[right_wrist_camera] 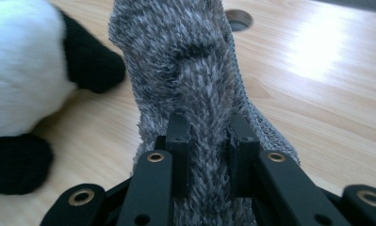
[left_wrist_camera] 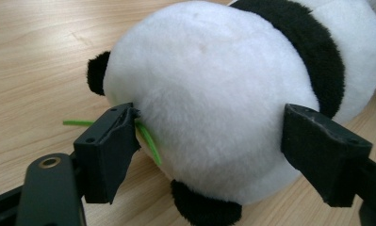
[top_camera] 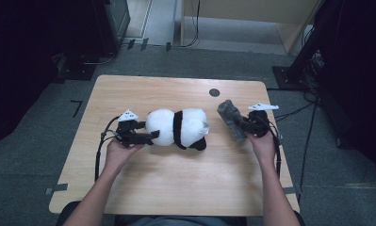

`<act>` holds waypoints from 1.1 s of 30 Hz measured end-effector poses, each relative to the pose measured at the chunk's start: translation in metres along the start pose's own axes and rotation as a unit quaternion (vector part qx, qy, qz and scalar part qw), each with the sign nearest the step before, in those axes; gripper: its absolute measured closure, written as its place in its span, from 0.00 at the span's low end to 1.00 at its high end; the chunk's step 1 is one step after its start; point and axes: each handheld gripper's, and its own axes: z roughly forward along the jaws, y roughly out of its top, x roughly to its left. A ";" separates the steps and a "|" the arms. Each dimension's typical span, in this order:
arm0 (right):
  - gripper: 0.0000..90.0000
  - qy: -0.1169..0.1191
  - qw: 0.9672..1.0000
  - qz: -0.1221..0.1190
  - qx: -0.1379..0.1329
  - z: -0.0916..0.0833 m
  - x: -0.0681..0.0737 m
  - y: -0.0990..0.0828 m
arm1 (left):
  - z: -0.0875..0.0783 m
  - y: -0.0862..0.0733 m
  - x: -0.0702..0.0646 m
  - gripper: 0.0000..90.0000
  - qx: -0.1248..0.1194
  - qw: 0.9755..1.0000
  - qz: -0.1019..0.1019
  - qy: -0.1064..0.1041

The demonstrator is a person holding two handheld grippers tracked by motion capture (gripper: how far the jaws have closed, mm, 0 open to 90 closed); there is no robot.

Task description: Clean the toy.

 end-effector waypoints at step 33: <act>0.84 0.086 0.994 -0.071 -0.008 -0.022 0.079 0.074 | 0.005 -0.010 -0.004 0.35 0.017 1.000 0.013 0.007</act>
